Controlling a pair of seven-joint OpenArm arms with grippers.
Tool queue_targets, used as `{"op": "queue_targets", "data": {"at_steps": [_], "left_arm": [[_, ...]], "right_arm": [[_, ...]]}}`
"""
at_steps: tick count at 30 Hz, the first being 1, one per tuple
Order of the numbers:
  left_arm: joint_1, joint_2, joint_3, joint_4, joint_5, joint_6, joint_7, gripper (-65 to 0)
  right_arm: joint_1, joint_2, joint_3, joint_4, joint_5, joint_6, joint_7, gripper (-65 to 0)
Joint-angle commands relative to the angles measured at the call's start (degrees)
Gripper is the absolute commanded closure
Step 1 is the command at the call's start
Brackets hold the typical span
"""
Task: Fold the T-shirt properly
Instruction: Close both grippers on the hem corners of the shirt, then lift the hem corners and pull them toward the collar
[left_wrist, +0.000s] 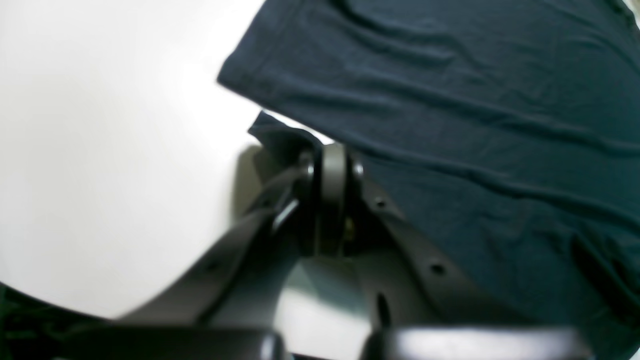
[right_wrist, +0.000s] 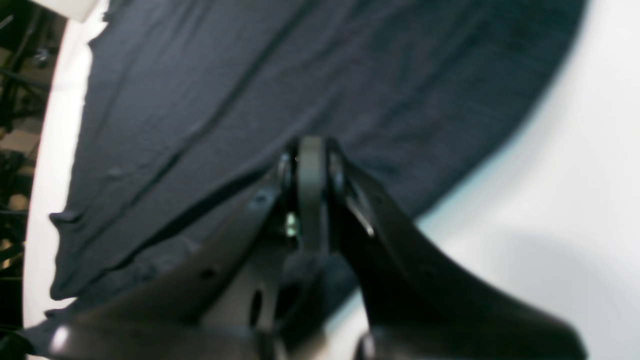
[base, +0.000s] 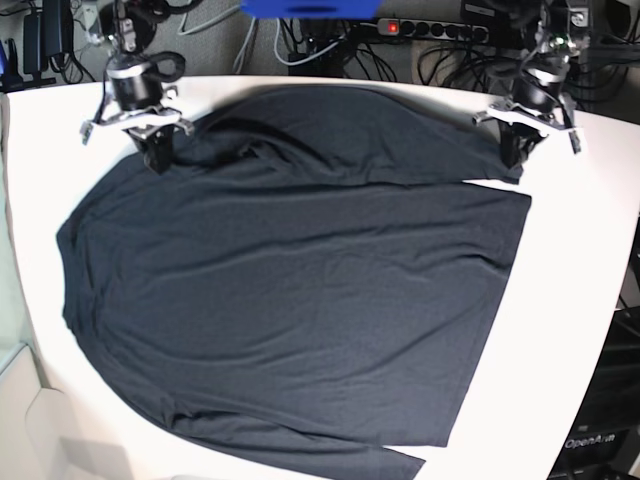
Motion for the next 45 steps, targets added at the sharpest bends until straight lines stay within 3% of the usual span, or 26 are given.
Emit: {"op": "queue_targets", "data": {"at_steps": [1,3,11,14,21,28,40,42,45], "left_arm": [[-0.8,-0.7,-1.1,1.3,-0.3,-0.3,-1.6,0.0],[-1.9,-0.4,-2.4,1.4,-0.3,-0.3,-1.0,0.0],[-5.1,2.1,-8.6,4.3,0.2,-0.8,12.0,0.0],[-5.1,2.8,-9.4,4.3,0.2,-0.9,12.2,0.0],[-4.9,2.7,-9.2,4.3,0.2,-0.9,12.2,0.0],[-4.6,2.7,-9.1,4.1,0.3,-0.9,12.2,0.0],[-4.5,2.8,-9.1,3.9,0.3,-0.9,12.2,0.0],[-4.5,2.8,-9.0,3.8,0.3,-0.9,12.2,0.0],[-4.5,2.8,-9.0,3.8,0.2,-0.9,12.2,0.0]], "right_arm": [[0.1,0.8,0.9,1.2,0.5,0.2,1.2,0.0],[1.1,1.5,1.0,1.2,0.6,0.2,1.2,0.0],[-0.1,1.9,1.1,0.9,0.8,0.1,1.1,-0.5],[-1.2,1.4,1.0,0.9,0.8,0.1,1.1,-5.2],[-2.2,0.2,0.9,-2.2,0.8,0.1,1.1,-23.2],[-1.8,-1.0,0.8,-6.1,0.8,0.1,1.1,-26.7],[0.4,-0.9,-2.8,-7.3,0.8,0.3,1.1,-25.8],[1.2,-0.8,-2.9,-7.3,0.8,0.3,1.1,-22.0],[2.3,-0.7,-2.9,-7.3,0.8,0.3,1.0,-7.2]]}}
